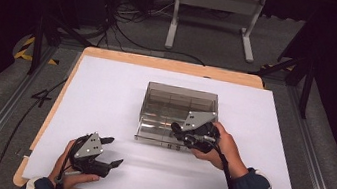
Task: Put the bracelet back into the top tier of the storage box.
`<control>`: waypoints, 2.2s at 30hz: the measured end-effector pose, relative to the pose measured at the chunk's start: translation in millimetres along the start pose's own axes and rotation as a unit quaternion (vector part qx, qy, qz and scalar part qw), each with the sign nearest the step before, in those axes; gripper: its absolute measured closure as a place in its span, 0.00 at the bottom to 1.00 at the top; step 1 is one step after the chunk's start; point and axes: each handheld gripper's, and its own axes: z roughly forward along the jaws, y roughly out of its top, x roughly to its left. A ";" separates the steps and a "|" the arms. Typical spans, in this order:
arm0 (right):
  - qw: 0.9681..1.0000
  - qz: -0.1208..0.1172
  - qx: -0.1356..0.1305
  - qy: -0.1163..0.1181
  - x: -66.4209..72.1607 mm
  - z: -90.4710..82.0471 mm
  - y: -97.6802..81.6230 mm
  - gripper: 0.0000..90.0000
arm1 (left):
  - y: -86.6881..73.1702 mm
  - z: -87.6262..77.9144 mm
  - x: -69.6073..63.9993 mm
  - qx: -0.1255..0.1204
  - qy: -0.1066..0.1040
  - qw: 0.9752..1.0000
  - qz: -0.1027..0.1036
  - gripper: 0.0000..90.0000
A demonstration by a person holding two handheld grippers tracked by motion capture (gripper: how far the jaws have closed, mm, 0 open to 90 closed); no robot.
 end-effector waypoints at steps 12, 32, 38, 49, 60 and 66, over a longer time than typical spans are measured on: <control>1.000 0.010 -0.005 -0.007 -1.0 -1.4 -2.9 0.70 | 0.1 1.6 -0.6 0.003 -0.005 1.000 -0.002 0.28; 0.997 0.055 -0.048 -0.006 -9.7 -13.5 -8.4 0.52 | -0.9 3.1 0.5 0.010 -0.002 1.000 -0.004 0.28; 0.997 0.055 -0.057 -0.016 -12.3 -19.5 -10.3 0.59 | 0.9 3.8 -2.6 0.009 -0.008 1.000 0.003 0.37; 0.989 0.088 -0.088 -0.078 -37.2 -43.9 -32.4 0.90 | 11.9 7.0 -14.7 -0.006 -0.033 0.999 0.023 0.75; 0.979 0.120 -0.086 -0.137 -59.2 -46.7 -60.1 0.99 | 20.8 12.2 -22.4 -0.016 -0.031 0.999 0.031 0.95; 0.972 0.149 -0.095 -0.156 -67.9 -42.9 -79.8 1.00 | 33.6 24.7 -30.9 -0.025 -0.035 0.998 0.042 1.00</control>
